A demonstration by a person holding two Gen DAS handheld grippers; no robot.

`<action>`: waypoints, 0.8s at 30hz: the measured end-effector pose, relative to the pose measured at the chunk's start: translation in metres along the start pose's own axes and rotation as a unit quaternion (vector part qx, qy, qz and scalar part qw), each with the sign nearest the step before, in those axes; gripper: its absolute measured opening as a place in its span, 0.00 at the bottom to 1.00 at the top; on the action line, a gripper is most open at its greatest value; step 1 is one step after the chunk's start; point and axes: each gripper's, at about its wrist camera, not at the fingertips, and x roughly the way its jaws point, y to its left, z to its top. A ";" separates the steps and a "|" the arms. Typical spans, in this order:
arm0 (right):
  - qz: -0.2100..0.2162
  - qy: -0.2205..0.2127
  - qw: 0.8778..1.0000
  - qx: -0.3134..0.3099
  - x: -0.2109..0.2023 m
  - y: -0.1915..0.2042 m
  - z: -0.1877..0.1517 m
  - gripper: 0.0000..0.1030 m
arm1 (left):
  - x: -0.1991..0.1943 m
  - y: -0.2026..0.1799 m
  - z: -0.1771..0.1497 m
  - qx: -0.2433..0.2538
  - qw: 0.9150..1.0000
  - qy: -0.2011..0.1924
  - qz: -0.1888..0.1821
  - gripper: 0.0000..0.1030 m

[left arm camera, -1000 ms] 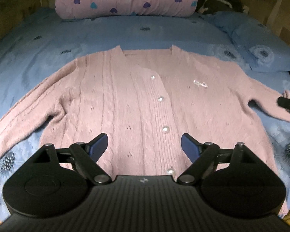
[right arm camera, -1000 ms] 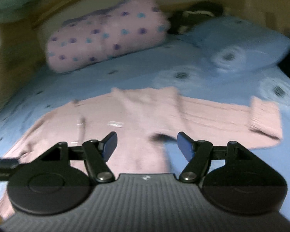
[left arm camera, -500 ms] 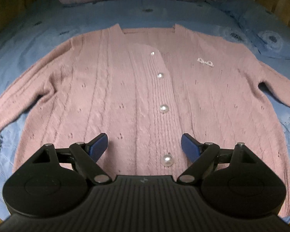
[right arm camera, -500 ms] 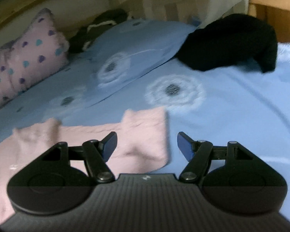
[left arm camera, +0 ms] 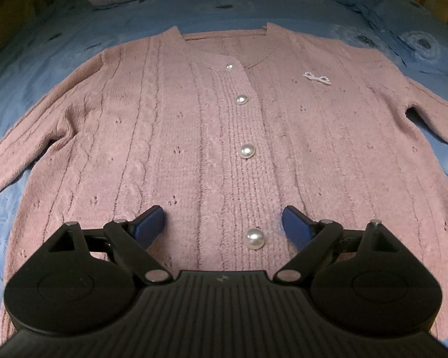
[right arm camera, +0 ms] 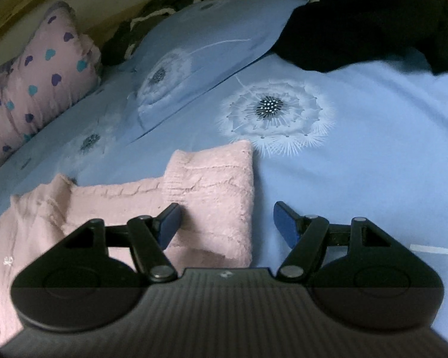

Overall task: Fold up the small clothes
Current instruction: 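Move the open right tool to the cuff of one sleeve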

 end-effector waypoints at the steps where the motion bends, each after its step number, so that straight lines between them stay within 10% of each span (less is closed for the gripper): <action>1: 0.000 -0.002 1.000 -0.001 0.001 0.001 -0.001 0.68 | 0.000 -0.001 0.000 -0.001 1.000 0.000 0.001 0.88; 19: -0.015 -0.006 1.000 -0.018 0.008 0.010 -0.004 0.74 | 0.000 -0.002 -0.003 0.005 1.000 -0.009 0.005 0.92; 24: -0.001 -0.014 0.999 -0.046 0.002 0.017 -0.008 0.52 | -0.002 -0.002 -0.005 0.013 1.000 -0.016 0.003 0.92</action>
